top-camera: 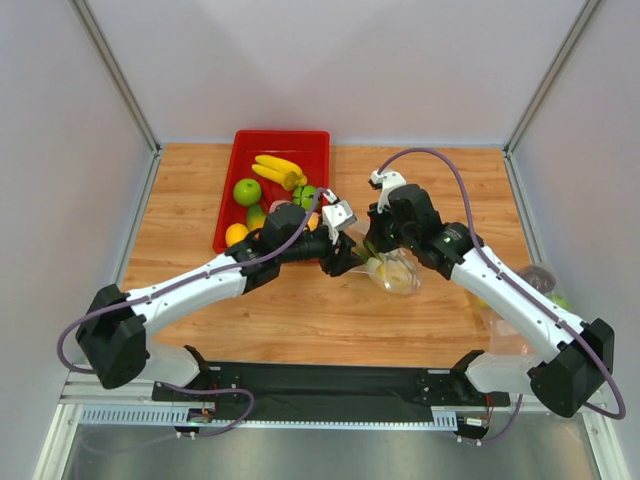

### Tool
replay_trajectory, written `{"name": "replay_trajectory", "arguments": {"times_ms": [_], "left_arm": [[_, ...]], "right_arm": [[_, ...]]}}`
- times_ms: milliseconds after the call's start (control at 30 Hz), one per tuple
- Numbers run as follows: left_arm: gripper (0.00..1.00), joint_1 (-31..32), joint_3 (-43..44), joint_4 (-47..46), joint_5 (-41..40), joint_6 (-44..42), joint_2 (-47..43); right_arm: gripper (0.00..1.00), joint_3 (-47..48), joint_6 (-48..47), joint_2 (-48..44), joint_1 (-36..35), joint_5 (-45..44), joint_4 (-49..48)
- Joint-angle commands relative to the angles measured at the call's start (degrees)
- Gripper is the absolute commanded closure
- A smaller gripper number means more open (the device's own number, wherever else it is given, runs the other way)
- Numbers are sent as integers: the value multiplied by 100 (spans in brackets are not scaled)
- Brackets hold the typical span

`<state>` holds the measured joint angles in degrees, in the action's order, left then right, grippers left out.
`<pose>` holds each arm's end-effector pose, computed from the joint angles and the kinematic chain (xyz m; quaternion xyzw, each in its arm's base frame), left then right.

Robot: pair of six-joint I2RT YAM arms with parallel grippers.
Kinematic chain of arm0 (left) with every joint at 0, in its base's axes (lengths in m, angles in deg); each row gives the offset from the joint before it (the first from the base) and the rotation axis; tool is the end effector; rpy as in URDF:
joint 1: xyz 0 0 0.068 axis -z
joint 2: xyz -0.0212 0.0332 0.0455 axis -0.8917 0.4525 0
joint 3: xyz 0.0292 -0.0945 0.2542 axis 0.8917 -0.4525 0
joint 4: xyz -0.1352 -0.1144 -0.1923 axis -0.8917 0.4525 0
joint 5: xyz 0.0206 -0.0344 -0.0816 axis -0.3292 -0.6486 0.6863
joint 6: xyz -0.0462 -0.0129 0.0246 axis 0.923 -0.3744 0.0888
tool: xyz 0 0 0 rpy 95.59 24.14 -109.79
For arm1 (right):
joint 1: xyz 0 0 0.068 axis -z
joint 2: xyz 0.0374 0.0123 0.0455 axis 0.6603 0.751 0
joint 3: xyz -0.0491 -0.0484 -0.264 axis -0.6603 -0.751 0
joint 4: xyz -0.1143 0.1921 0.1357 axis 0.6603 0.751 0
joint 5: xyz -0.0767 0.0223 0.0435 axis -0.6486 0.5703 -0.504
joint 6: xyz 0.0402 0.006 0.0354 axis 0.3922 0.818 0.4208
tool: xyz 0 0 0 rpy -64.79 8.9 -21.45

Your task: Open the zip-top bag and remove the fake food

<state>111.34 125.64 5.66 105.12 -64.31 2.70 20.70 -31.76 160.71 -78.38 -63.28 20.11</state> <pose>0.1991 -0.2432 0.3088 0.4054 0.6810 -0.3955 0.4642 0.2177 0.1625 0.3268 -0.1891 0.8856 0.1577 0.3937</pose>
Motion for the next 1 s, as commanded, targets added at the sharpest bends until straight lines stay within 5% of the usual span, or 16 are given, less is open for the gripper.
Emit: {"name": "replay_trajectory", "arguments": {"times_ms": [0, 367, 500, 600, 967], "left_arm": [[41, 35, 224, -721, 591, -41, 333], [40, 71, -153, -1715, -33, 223, 958], [40, 79, -312, -1917, 19, 240, 1046], [40, 79, -417, -2023, 98, 284, 1151], [40, 150, -663, -2374, 221, 416, 1424]], "right_arm": [[100, -23, 146, -207, -3, 156, -251], [99, -68, 260, -295, 6, 253, -208], [42, 64, 295, -505, 14, -239, 134], [26, 38, 348, -813, 6, -468, 275], [20, -866, 813, -1534, 383, -460, 566]]}}
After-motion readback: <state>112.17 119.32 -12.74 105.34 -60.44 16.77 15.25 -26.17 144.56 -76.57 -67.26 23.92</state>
